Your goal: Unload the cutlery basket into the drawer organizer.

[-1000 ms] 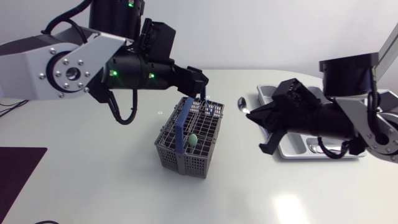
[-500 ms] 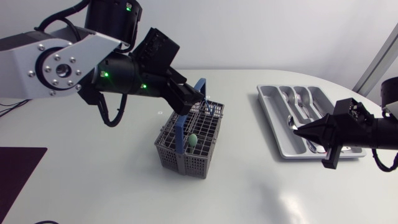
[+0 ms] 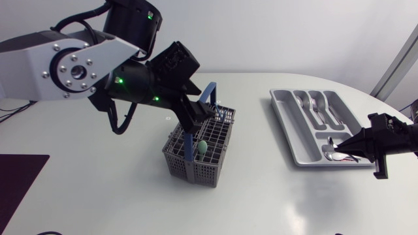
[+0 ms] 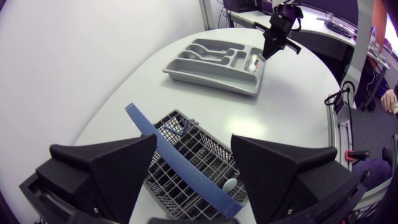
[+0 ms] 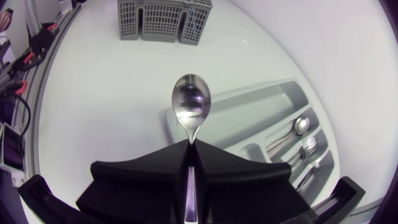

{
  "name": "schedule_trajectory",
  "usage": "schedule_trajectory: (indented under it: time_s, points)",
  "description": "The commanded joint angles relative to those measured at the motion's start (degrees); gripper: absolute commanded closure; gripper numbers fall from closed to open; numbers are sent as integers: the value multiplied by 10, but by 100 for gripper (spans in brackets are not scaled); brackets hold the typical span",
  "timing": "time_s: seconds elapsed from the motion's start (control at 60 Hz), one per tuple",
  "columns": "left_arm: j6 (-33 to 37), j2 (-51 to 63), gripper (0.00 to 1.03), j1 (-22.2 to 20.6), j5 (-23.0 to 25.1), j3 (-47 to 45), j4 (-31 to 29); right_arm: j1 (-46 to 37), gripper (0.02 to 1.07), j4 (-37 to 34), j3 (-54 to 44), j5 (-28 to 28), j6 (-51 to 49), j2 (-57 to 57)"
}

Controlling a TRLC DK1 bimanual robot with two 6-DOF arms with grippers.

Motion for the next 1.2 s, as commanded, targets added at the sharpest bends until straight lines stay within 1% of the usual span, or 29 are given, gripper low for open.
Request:
schedule_trajectory:
  time_s: [0.0, 0.083, 0.3, 0.417, 0.567, 0.733, 0.867, 0.883, 0.983, 1.017, 1.133, 1.15, 1.183]
  points:
    - [28, 15, 21, -6, 7, 24, -14, -11, 101, -17, 25, 19, -81, 45]
    - [41, 19, 21, -10, 7, 31, -22, -15, 101, -11, 37, 47, -110, 70]
    - [78, 25, 21, -28, 6, 40, -52, -17, 101, 62, 45, 102, -138, 111]
    - [92, 29, 21, -33, 4, 48, -70, -17, 101, 99, 47, 120, -147, 118]
    - [121, 29, 21, -46, -14, 45, -82, -12, 101, 139, 41, 134, -149, 118]
    - [165, 29, 21, -67, -39, 40, -103, -3, 101, 203, 21, 164, -149, 124]
    - [201, 30, 21, -85, -59, 37, -122, 1, 100, 232, 12, 175, -148, 128]
    - [205, 30, 21, -86, -61, 37, -123, 2, 100, 241, 8, 178, -148, 129]
    - [234, 35, 21, -92, -83, 38, -131, 5, 85, 287, -11, 199, -147, 137]
    - [240, 36, 21, -92, -88, 39, -134, 6, 82, 302, -17, 204, -147, 138]
    - [245, 40, 21, -91, -91, 48, -147, 8, 80, 335, -35, 210, -146, 139]
    - [245, 40, 21, -91, -92, 48, -148, 8, 77, 337, -35, 210, -145, 138]
    - [245, 38, 21, -92, -97, 47, -151, 9, 68, 342, -37, 210, -141, 135]
